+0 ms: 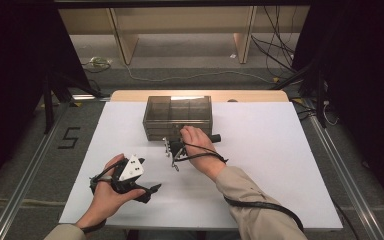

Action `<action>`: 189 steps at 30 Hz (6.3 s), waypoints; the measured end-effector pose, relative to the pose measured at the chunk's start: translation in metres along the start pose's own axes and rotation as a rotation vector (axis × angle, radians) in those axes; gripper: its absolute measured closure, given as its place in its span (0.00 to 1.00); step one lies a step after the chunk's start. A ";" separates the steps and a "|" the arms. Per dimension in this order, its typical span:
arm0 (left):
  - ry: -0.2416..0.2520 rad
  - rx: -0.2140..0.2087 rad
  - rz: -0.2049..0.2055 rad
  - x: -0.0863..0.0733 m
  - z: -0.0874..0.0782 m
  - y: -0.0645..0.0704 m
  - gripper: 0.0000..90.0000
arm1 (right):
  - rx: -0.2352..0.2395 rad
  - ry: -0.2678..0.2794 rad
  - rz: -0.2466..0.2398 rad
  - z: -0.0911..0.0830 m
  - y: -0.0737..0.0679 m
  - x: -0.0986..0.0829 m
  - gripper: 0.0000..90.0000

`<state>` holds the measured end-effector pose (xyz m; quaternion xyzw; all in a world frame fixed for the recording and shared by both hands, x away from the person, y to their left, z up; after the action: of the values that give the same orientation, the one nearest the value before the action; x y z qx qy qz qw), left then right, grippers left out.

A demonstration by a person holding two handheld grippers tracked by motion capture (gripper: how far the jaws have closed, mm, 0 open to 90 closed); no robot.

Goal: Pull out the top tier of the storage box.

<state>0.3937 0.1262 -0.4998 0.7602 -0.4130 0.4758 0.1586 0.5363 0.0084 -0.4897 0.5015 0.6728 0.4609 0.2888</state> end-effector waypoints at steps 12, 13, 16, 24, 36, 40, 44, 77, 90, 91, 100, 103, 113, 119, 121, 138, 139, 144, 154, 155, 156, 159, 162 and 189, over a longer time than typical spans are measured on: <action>0.000 0.000 0.002 0.000 0.000 0.000 0.04 | 0.004 0.016 -0.003 0.001 -0.002 0.003 0.82; 0.000 0.002 0.002 0.000 -0.001 0.000 0.04 | 0.004 0.016 -0.003 0.001 -0.002 0.003 0.82; -0.001 0.003 0.003 0.000 -0.001 -0.001 0.04 | -0.020 -0.004 -0.028 0.003 -0.002 0.003 0.83; -0.001 0.003 0.002 0.000 -0.001 -0.001 0.05 | -0.076 -0.035 -0.061 0.004 -0.003 0.004 0.89; -0.001 0.005 0.005 0.000 -0.001 -0.001 0.05 | -0.075 -0.039 -0.042 0.004 -0.003 0.004 0.89; 0.000 0.005 0.005 0.000 -0.001 -0.001 0.05 | -0.073 -0.036 -0.035 0.003 -0.003 0.003 0.89; 0.000 0.005 0.005 0.000 -0.001 -0.001 0.05 | -0.074 -0.032 -0.031 0.002 -0.003 0.003 0.89; 0.001 0.014 -0.006 0.000 -0.002 -0.002 0.05 | 0.086 0.004 0.237 -0.035 0.020 -0.040 0.74; 0.002 0.015 -0.008 0.000 -0.002 -0.003 0.06 | 0.270 -0.017 0.248 -0.027 0.014 -0.056 0.86; 0.001 0.014 -0.011 0.000 -0.002 -0.003 0.06 | 0.278 -0.010 0.251 -0.027 0.014 -0.056 0.87; 0.012 0.042 -0.041 0.001 -0.002 -0.007 0.11 | 0.348 0.015 0.255 -0.032 0.017 -0.056 0.91; 0.014 0.049 -0.044 0.002 -0.002 -0.008 0.13 | 0.370 0.022 0.263 -0.035 0.016 -0.055 0.92; 0.014 0.057 -0.044 0.002 -0.003 -0.010 0.14 | 0.438 0.051 0.287 -0.045 0.014 -0.053 0.94; 0.016 0.061 -0.046 0.002 -0.003 -0.010 0.15 | 0.458 0.059 0.285 -0.049 0.013 -0.053 0.94; 0.017 0.061 -0.047 0.002 -0.003 -0.010 0.15 | 0.462 0.069 0.294 -0.050 0.013 -0.053 0.95; 0.018 0.065 -0.048 0.002 -0.003 -0.011 0.15 | 0.521 0.096 0.336 -0.056 0.012 -0.051 0.96; 0.019 0.065 -0.048 0.002 -0.003 -0.011 0.15 | 0.523 0.096 0.334 -0.057 0.012 -0.051 0.96; 0.021 0.062 -0.048 0.003 -0.004 -0.011 0.15 | 0.532 0.105 0.342 -0.058 0.010 -0.049 0.96; 0.021 0.065 -0.046 0.003 -0.004 -0.011 0.15 | 0.570 0.116 0.366 -0.063 0.008 -0.047 0.97; 0.020 0.066 -0.046 0.003 -0.004 -0.011 0.15 | 0.575 0.115 0.367 -0.064 0.008 -0.047 0.97; 0.020 0.066 -0.046 0.003 -0.004 -0.011 0.15 | 0.576 0.121 0.366 -0.064 0.008 -0.046 0.97; 0.021 0.066 -0.046 0.003 -0.004 -0.011 0.15 | 0.585 0.120 0.374 -0.065 0.007 -0.046 0.97; 0.022 0.064 -0.049 0.003 -0.004 -0.011 0.15 | 0.591 0.120 0.381 -0.066 0.007 -0.045 0.97; 0.021 0.066 -0.047 0.003 -0.004 -0.011 0.16 | 0.629 0.133 0.397 -0.075 0.001 -0.042 0.98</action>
<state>0.4005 0.1338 -0.4940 0.7696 -0.3775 0.4930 0.1489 0.4872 -0.0555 -0.4613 0.6553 0.6884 0.3103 -0.0188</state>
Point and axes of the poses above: each handheld gripper's, and its own axes: z roughly forward along the jaws, x roughly out of its top, y roughly to its right, the point moved 9 cm from there along z, roughly forward along the jaws, and after that the axes turned 7 degrees about y, right-handed, at the moved point
